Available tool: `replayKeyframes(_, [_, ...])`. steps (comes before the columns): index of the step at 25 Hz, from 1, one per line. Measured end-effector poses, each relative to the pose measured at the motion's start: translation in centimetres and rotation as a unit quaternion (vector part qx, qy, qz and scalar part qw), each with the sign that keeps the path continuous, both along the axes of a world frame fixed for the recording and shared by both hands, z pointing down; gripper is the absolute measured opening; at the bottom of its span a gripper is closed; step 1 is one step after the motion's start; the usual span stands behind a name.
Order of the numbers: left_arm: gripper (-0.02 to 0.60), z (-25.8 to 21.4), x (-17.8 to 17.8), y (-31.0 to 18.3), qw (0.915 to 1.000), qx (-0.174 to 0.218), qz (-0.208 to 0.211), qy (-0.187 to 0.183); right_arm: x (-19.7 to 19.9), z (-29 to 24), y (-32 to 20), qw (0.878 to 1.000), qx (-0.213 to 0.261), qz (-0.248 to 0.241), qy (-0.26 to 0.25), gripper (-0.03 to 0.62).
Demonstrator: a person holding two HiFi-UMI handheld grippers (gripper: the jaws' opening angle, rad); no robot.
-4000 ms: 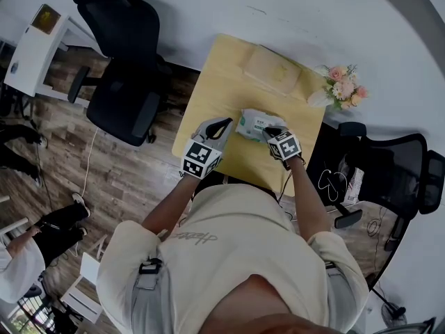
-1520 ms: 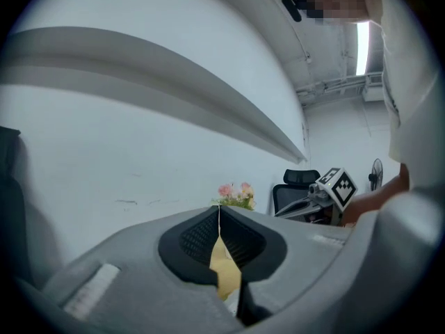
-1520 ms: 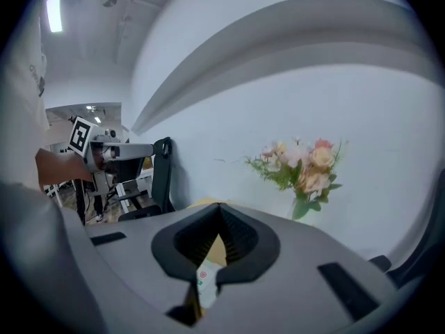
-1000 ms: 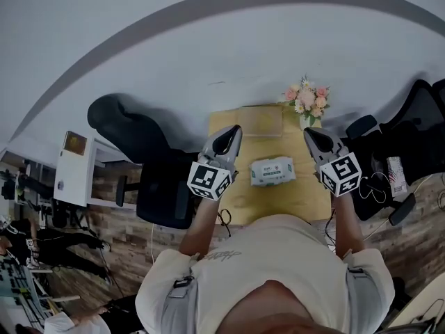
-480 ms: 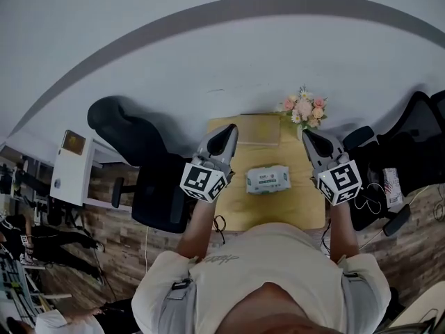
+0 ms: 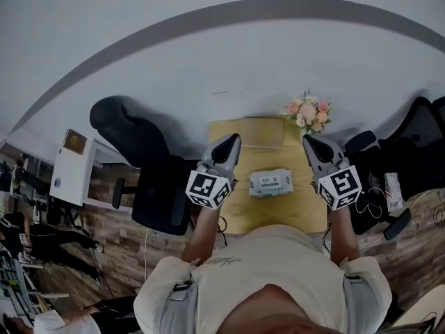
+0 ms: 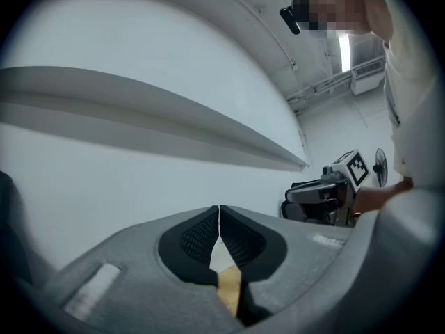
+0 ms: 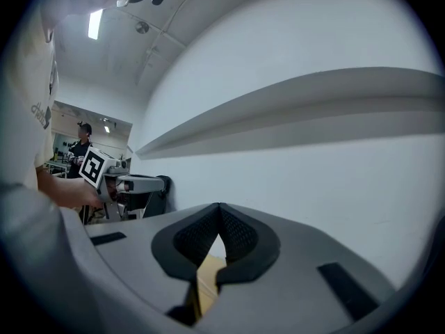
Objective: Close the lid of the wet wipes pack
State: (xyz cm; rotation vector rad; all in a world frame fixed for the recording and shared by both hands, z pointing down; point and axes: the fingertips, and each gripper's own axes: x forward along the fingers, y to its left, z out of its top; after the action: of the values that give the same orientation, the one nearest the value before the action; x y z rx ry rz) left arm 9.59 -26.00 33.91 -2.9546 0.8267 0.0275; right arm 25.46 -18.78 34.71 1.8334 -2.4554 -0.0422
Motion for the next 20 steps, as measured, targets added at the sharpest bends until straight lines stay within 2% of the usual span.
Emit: replayKeyframes(20, [0.018,1.8,-0.3,0.4,0.9997,-0.023,0.008,0.001,-0.6,1.7,0.8,1.000,-0.021,0.000,0.002,0.002])
